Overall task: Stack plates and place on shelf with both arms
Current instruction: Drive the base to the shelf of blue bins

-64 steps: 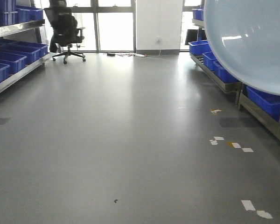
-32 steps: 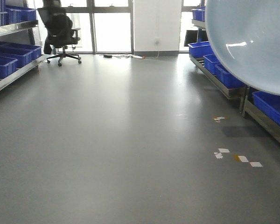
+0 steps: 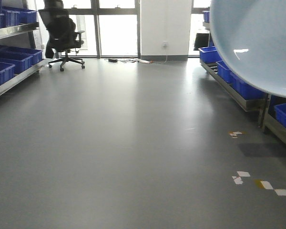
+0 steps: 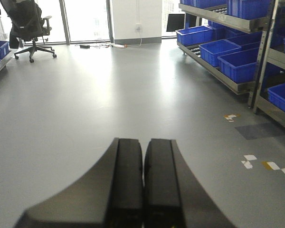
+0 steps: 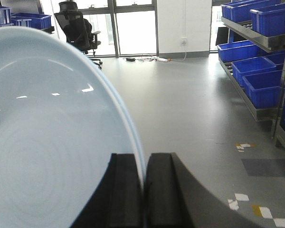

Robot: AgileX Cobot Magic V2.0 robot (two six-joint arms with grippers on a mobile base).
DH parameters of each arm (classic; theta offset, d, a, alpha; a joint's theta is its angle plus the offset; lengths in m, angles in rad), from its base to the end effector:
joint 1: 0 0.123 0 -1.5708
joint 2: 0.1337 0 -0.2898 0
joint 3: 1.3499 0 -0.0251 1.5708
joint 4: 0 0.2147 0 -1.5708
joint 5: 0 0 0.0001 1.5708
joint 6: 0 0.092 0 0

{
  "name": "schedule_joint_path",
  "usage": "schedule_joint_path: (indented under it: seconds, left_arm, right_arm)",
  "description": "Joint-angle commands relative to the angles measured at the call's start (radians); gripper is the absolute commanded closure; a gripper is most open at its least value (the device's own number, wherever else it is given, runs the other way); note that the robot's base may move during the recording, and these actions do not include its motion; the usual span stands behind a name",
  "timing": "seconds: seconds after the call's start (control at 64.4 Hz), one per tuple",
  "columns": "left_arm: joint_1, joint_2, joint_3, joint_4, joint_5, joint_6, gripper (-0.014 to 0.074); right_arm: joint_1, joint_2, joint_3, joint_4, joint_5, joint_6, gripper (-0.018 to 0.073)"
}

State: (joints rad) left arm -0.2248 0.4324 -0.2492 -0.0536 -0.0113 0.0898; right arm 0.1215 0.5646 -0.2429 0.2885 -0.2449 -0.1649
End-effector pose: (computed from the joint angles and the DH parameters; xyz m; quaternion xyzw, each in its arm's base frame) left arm 0.0616 -0.0140 0.2750 0.0956 0.7302 -0.0635 0.6735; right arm 0.0846 0.0040 0.2838 0.0223 0.7065 0.0593 0.7048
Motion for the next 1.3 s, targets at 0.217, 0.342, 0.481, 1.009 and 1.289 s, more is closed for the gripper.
schedule_joint_path:
  seconds: [0.217, 0.342, 0.481, 1.009, 1.289]
  left_arm:
    - [0.002, 0.004, -0.03, -0.001, -0.086, -0.009, 0.0514]
    - [0.002, 0.004, -0.03, -0.001, -0.086, -0.009, 0.0514]
    - [0.002, 0.004, -0.03, -0.001, -0.086, -0.009, 0.0514]
    - [0.002, 0.004, -0.03, -0.001, -0.086, -0.009, 0.0514]
    - [0.002, 0.004, -0.03, -0.001, -0.086, -0.009, 0.0514]
  right_arm:
    - [-0.005, -0.003, -0.033, -0.01, -0.096, -0.002, 0.0503]
    - [-0.005, -0.003, -0.033, -0.01, -0.096, -0.002, 0.0503]
    - [-0.005, -0.003, -0.033, -0.01, -0.096, -0.002, 0.0503]
    - [-0.005, -0.003, -0.032, -0.01, -0.096, -0.002, 0.0503]
    - [-0.005, -0.003, -0.032, -0.01, -0.096, -0.002, 0.0503]
